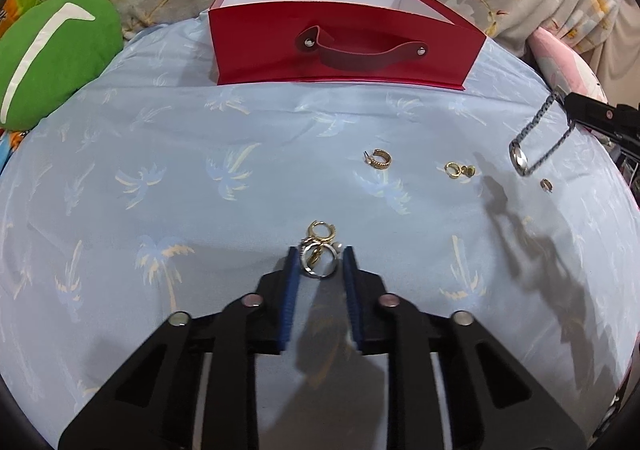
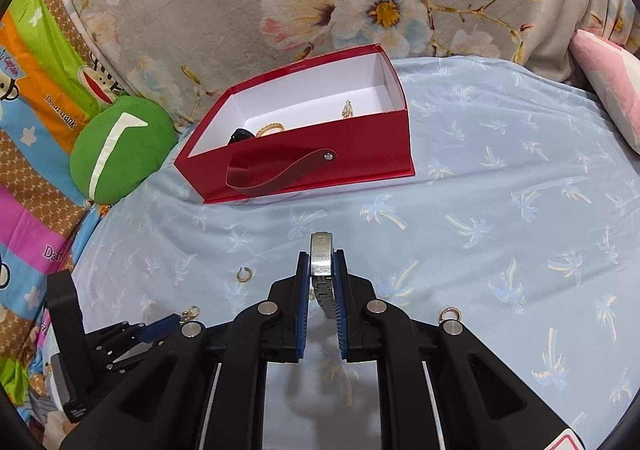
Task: Organize jewelry
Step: 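Grasp the silver watch band with the right tool while the left tool grasps the key rings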
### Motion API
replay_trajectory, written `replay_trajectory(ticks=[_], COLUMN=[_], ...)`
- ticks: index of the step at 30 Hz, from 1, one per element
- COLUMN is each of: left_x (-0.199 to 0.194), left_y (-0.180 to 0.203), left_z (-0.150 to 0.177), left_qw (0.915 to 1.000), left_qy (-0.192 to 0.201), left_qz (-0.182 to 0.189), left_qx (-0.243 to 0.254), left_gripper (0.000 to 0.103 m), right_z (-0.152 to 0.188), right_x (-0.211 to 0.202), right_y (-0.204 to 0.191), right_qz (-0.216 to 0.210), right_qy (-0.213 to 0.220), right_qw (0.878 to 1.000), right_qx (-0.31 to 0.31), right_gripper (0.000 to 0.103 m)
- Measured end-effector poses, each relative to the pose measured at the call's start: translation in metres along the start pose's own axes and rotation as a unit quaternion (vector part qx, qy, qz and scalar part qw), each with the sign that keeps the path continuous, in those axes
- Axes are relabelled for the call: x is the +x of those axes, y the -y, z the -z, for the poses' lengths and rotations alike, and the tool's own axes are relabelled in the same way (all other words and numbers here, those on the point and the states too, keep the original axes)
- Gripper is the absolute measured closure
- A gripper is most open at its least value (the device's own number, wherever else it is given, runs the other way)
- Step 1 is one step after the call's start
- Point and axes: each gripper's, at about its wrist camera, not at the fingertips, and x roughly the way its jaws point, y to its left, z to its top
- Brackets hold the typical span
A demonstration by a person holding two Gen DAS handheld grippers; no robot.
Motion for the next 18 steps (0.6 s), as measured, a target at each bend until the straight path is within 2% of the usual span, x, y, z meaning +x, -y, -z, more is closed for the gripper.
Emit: replay_trajectory(ticks=[9, 11, 15, 18], left_x=[-0.006, -0.009, -0.019, -0.02], left_y=[0.002, 0.005, 0.008, 0.013], left_z=[0.007, 0.01, 0.016, 0.019], left_qw=[0.9998, 0.9996, 0.9986, 0.9991], left_qy=[-0.006, -0.011, -0.019, -0.019], left_qz=[0.019, 0.023, 0.05, 0.037], left_qx=[0.008, 0.01, 0.004, 0.011], left_gripper=[0.097, 0.103, 0.102, 0.1], right_z=[0.001, 0.002, 0.003, 0.004], right_x=[-0.003, -0.004, -0.006, -0.006], right_y=[-0.003, -0.004, -0.005, -0.006], right_qz=[-0.006, -0.007, -0.01, -0.011], right_qy=[-0.001, -0.002, -0.003, -0.003], right_qw=[1.0, 1.0, 1.0, 1.0], right_qx=[-0.004, -0.006, -0.006, -0.007], right_gripper=[0.092, 0.092, 0.092, 0.092])
